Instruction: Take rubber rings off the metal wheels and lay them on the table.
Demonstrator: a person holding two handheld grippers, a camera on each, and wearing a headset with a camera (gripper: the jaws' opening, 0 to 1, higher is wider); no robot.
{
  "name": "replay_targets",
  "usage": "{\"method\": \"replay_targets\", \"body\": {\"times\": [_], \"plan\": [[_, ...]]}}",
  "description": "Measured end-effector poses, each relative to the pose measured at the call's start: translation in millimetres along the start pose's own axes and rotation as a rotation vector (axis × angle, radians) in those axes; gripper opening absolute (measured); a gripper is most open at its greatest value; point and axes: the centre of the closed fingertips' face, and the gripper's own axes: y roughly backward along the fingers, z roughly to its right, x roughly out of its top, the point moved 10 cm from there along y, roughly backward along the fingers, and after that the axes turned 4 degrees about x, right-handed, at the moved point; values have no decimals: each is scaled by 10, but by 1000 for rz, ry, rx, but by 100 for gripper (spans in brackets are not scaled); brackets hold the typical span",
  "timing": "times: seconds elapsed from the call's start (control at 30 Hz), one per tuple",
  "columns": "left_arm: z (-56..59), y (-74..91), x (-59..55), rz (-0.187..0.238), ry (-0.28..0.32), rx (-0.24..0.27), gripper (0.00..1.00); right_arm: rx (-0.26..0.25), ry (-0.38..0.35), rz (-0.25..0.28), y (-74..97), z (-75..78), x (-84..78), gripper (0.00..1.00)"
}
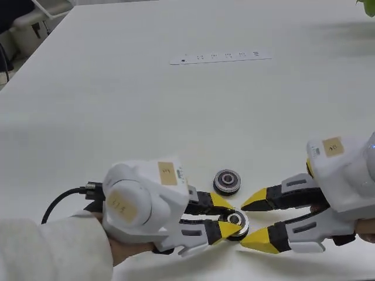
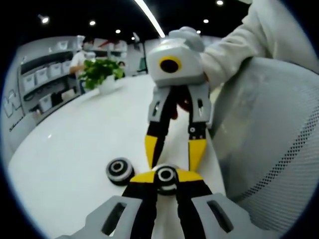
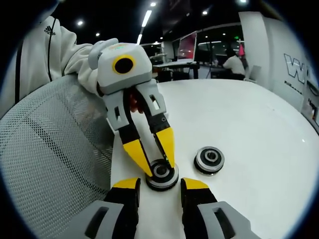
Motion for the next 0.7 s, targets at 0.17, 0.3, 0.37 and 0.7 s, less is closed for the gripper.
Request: {"method": "replay_targets", "body": {"times": [0.17,0.3,0.37,0.7], "plan": [[8,1,-1,5,-2,2,14,-11,52,-36,-41,6,5,27],[17,6,1,6,-6,5,14,-10,28,-30,21,27,-3,22],[18,7,1,6,-6,5,14,-9,30,-30,14,28,-2,22],[25,21,-6,15,6,3,14,-7,32,-52,53,33,-17,14]]}}
